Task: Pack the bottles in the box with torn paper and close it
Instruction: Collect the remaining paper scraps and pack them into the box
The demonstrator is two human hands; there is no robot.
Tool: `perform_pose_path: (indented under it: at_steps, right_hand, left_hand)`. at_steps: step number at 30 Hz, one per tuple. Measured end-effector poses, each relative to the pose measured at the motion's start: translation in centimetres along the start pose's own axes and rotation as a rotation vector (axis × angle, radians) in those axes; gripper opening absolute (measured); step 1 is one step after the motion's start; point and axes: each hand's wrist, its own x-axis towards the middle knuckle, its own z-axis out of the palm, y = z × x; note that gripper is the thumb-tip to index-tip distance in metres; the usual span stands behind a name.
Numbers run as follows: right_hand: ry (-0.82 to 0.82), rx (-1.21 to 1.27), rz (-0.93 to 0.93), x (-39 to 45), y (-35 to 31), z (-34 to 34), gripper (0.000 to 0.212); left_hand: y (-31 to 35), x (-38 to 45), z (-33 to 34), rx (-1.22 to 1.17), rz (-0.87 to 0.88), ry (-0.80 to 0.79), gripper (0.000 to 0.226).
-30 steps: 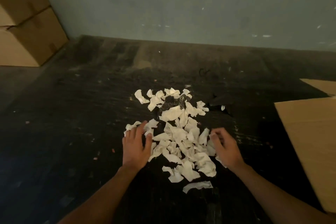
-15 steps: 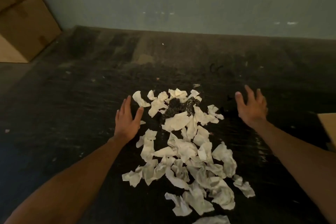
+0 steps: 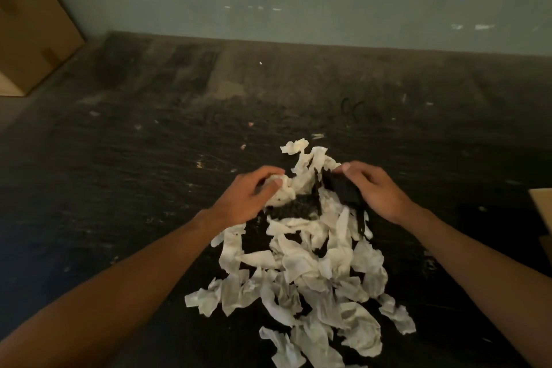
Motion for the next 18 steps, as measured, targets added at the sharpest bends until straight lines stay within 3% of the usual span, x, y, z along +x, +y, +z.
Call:
perform_pose_path:
  at_steps: [3,5,8,10,15,18]
  right_hand:
    - [0.139,0.046,-0.048,1.2,-1.4,-0.8,0.042]
    - [0.206,0.028,-0.033,3.6,-1.8,-0.9,0.038]
    - [0.053,-0.145,0.082,8.0,-1.8,-0.3,0.059]
    - [-0.085,-0.298,0.129,10.4,-2.3,0.7,0.065]
    - [-0.425,-0.751,0.188,13.6,-4.5,4.0,0.072]
    - [-0.424,-0.822,0.101,12.1,-5.8,4.8,0.048]
  left_hand:
    - [0.3,-0.5,-0.7,0.043,0.041,-0.013,0.028]
    - [-0.2,0.2,-1.2,0.045,-0.015,-0.008,0.041]
    - [-1.2,2.6,-1.3,0.022,-0.211,-0.018,0.082]
    - [-1.5,4.1,-0.8,0.069,-0.301,-0.049,0.096]
    - [-2.3,4.2,-0.5,0.204,-0.308,-0.054,0.082]
    - [-2.3,3.5,-0.5,0.256,-0.286,-0.058,0.062]
